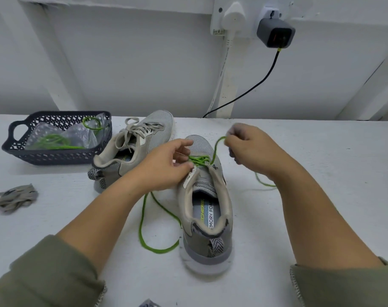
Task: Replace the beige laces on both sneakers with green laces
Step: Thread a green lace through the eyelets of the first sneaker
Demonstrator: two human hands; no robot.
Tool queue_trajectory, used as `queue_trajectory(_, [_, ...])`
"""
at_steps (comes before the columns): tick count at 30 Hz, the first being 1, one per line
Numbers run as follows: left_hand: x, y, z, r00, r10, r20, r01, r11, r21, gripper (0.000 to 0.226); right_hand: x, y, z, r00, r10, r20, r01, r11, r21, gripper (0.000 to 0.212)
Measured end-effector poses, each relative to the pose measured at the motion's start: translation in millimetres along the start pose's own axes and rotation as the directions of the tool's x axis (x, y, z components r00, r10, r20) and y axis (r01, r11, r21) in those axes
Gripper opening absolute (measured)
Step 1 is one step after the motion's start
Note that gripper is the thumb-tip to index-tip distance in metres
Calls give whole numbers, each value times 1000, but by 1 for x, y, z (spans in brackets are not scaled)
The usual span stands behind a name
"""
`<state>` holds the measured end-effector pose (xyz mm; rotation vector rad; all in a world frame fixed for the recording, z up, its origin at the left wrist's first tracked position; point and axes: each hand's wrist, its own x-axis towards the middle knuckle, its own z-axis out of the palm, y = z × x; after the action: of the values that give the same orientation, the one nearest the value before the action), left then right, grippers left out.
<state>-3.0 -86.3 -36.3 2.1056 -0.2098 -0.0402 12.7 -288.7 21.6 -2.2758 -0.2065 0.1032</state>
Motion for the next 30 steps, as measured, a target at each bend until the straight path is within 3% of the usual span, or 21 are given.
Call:
queue_trajectory(3, [12,18,-1,995,101,-8,-97,976,193,33,-3,-12,5,992,-117,34,117,993,7,17])
queue_trajectory(6, [20,25,8,977,210,-40,-199,960,197,12,-5,-14,5,986,-168,-4,168,986,10,23])
queue_trajectory(7, [23,24,11,978,185,-100,-164,968,191,4,-7,-14,3,984,-175,-23,176,984,27,26])
queue_trajectory(10, [29,14,12,962,-65,-265,126,967,220,9,-13,-14,-6,984,-165,-69,174,973,149,32])
queue_trajectory(11, [28,11,11,961,-56,-272,138,947,291,8,-15,-15,-8,985,-162,-63,170,971,169,33])
queue_trajectory(13, [25,16,9,973,143,-184,-62,920,388,27,-16,-14,-9,986,-160,-52,165,978,124,33])
queue_trajectory(15, [22,33,5,906,410,-108,-355,872,336,22,-15,-15,-8,986,-158,-50,161,985,60,34])
queue_trajectory(16, [24,37,4,880,460,-116,-405,856,322,15,-14,-15,-7,987,-156,-49,158,986,51,35])
queue_trajectory(17, [26,36,2,890,429,-152,-367,874,317,12,-15,-15,-7,987,-153,-46,155,986,55,35])
queue_trajectory(19, [34,28,-4,962,188,-198,-104,923,371,19,-16,-15,-8,989,-144,-42,146,987,71,35])
queue_trajectory(20, [36,23,-5,978,81,-191,18,883,469,23,-16,-15,-7,989,-140,-40,143,988,64,35])
queue_trajectory(21, [36,20,-5,985,51,-163,47,836,546,25,-16,-15,-6,989,-140,-37,142,989,40,35])
queue_trajectory(23, [32,26,-1,972,223,-66,-151,822,549,30,-15,-15,-3,991,-132,-38,131,991,-9,35])
queue_trajectory(25, [28,30,-1,904,420,-78,-340,818,465,23,-14,-15,-2,992,-121,-33,120,993,-17,35])
queue_trajectory(27, [32,24,-10,949,271,-160,-142,823,550,23,-17,-16,-5,993,-121,-10,121,993,12,36])
queue_trajectory(29, [39,12,-18,977,12,-215,143,710,690,27,-20,-16,-8,991,-132,3,132,988,85,36])
queue_trajectory(30, [40,9,-19,979,15,-206,140,680,720,24,-19,-16,-8,990,-139,0,138,984,110,36])
